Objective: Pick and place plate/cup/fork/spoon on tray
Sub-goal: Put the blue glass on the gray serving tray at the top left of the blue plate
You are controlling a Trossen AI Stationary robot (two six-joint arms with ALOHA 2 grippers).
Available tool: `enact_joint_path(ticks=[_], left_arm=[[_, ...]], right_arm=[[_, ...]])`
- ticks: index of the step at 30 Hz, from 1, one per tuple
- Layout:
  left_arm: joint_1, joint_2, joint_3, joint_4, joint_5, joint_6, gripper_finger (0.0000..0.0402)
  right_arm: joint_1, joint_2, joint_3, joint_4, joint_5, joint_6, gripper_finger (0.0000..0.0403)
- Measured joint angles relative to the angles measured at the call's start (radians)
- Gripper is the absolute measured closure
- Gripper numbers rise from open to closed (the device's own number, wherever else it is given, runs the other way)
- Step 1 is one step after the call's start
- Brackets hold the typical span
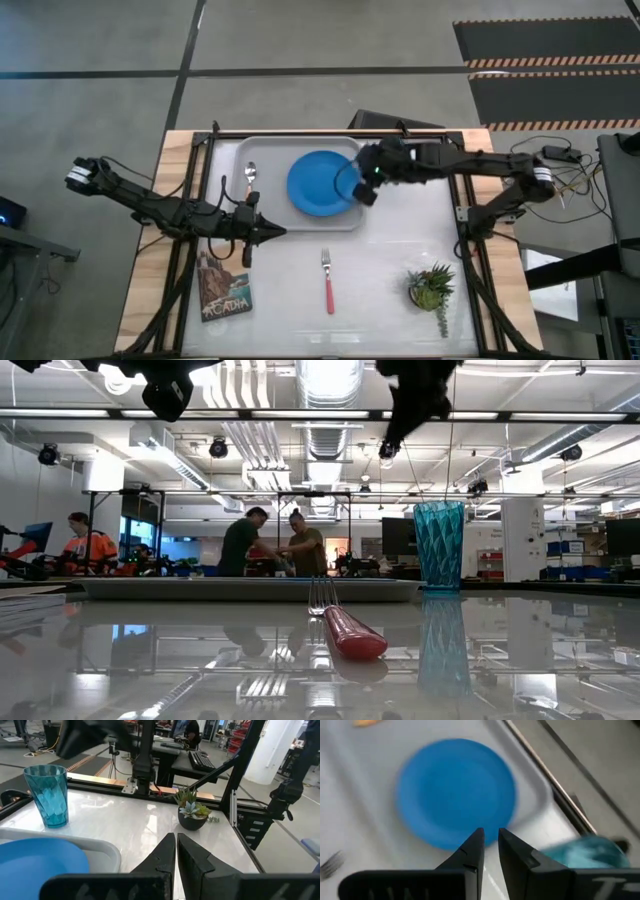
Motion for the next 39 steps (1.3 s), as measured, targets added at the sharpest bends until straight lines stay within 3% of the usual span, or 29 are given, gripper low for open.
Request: enact_joint_path(ticks=[9,14,20,25,31,39], left_arm=[[0.000,0.000,0.000,0.000,0.000,0.000,0.0402],[0.000,0.000,0.000,0.000,0.000,0.001,0.0402],[0.000,0.000,0.000,0.000,0.000,0.002,0.0402],[0.000,0.000,-0.001,0.000,0.000,0.002,0.0402],[0.000,0.000,-0.001,0.000,0.000,0.002,0.0402],[0.000,0.000,-0.001,0.000,0.000,0.003,0.0402]], right_arm=[[-0.268,-0.026,-0.084,-0.004,-0.013,0.115,0.0352],[-0.349,0.005,-0.087,-0.001,-0.081,0.115,0.0304],[-0.367,0.049,-0.087,-0.001,-0.088,0.104,0.0238],[-0.366,0.063,-0.087,-0.003,-0.113,0.105,0.0211],[-0.366,0.084,-0.093,-0.003,-0.109,0.106,0.0209],[-0.363,0.117,-0.121,-0.006,-0.110,0.107,0.0238]])
